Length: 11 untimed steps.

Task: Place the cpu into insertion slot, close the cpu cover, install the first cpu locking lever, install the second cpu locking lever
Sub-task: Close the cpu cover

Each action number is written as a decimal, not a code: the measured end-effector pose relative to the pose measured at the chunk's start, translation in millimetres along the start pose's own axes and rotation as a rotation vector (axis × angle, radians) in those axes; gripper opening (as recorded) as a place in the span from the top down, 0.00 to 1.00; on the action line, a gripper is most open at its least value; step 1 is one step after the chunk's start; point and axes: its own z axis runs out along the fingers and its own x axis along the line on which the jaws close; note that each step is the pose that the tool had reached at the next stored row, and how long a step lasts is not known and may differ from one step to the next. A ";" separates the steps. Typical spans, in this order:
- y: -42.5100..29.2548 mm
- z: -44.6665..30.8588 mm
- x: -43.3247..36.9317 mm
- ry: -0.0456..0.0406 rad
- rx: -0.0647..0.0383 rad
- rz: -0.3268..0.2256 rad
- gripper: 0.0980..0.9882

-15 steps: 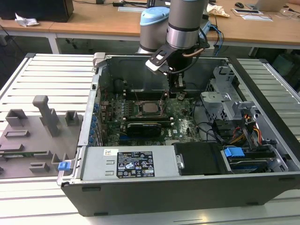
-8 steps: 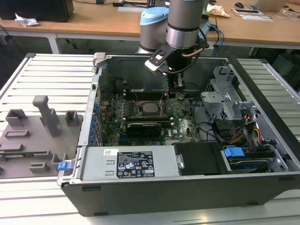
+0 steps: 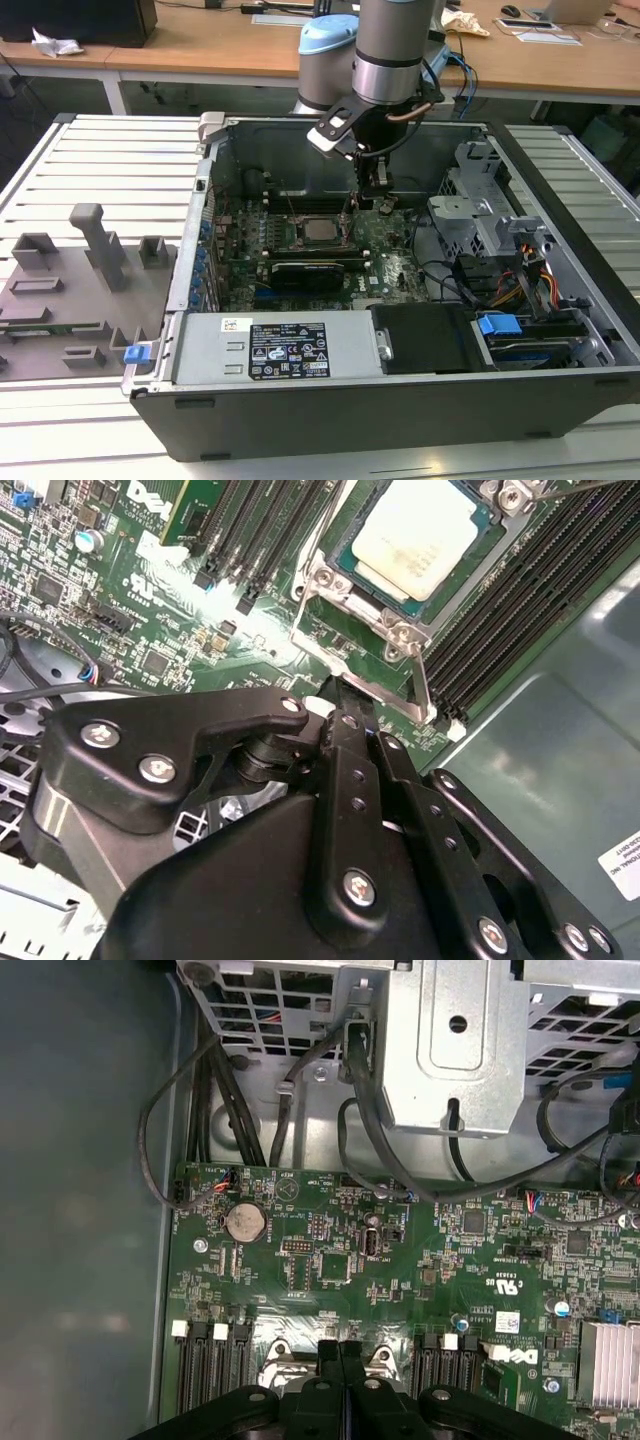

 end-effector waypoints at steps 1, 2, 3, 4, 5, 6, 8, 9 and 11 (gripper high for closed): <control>-0.8 0.0 0.0 0.0000 0.000 0.000 0.99; -1.5 0.0 0.1 0.0000 0.000 0.000 0.99; -2.5 0.0 0.2 0.0000 0.000 0.000 0.99; -4.2 0.0 0.2 0.0000 0.000 0.000 0.99; -5.3 0.0 0.3 0.0000 0.000 0.000 0.99; -6.1 0.0 0.4 0.0000 0.000 0.000 0.99; -10.1 0.0 0.6 0.0000 0.000 0.000 0.99; -13.7 0.6 0.9 0.0002 0.000 0.000 0.99; -19.2 3.1 1.2 0.0000 0.000 0.000 0.99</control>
